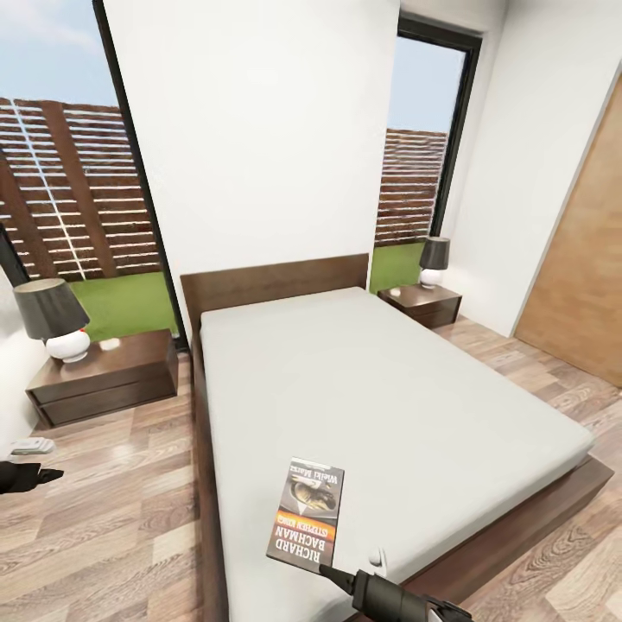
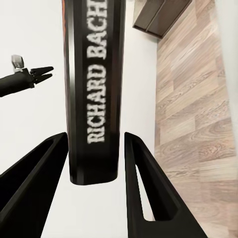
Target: In the bedroom, move the book from the bed onto either nightstand, and place the two sandals side by side next to the bed.
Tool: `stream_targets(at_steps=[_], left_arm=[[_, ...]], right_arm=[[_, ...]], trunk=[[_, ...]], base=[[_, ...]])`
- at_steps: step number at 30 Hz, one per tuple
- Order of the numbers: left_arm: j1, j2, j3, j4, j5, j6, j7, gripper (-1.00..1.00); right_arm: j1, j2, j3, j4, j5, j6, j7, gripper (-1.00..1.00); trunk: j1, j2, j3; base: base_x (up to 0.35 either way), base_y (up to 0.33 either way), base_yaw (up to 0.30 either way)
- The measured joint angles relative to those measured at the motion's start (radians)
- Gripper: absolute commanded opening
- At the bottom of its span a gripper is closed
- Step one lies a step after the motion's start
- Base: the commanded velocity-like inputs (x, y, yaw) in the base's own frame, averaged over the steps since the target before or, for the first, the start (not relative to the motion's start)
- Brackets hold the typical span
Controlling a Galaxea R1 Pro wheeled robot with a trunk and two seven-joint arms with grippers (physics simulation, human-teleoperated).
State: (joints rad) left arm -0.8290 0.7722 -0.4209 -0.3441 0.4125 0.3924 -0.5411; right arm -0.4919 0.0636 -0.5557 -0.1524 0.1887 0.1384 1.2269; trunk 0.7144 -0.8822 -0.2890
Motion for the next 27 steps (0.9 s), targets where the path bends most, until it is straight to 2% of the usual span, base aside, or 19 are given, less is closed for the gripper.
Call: stream_targets(at_steps=[27], left_arm=[[0.0,0.0,0.002,0.0,0.0,0.001,-0.002,1.0]], right_arm=[[0.001,0.0,0.002,0.0,0.001,-0.002,-0.002,-1.0]], trunk=[[-0.104,0.189,0.085]], base=[[0.0,0.0,0.0]])
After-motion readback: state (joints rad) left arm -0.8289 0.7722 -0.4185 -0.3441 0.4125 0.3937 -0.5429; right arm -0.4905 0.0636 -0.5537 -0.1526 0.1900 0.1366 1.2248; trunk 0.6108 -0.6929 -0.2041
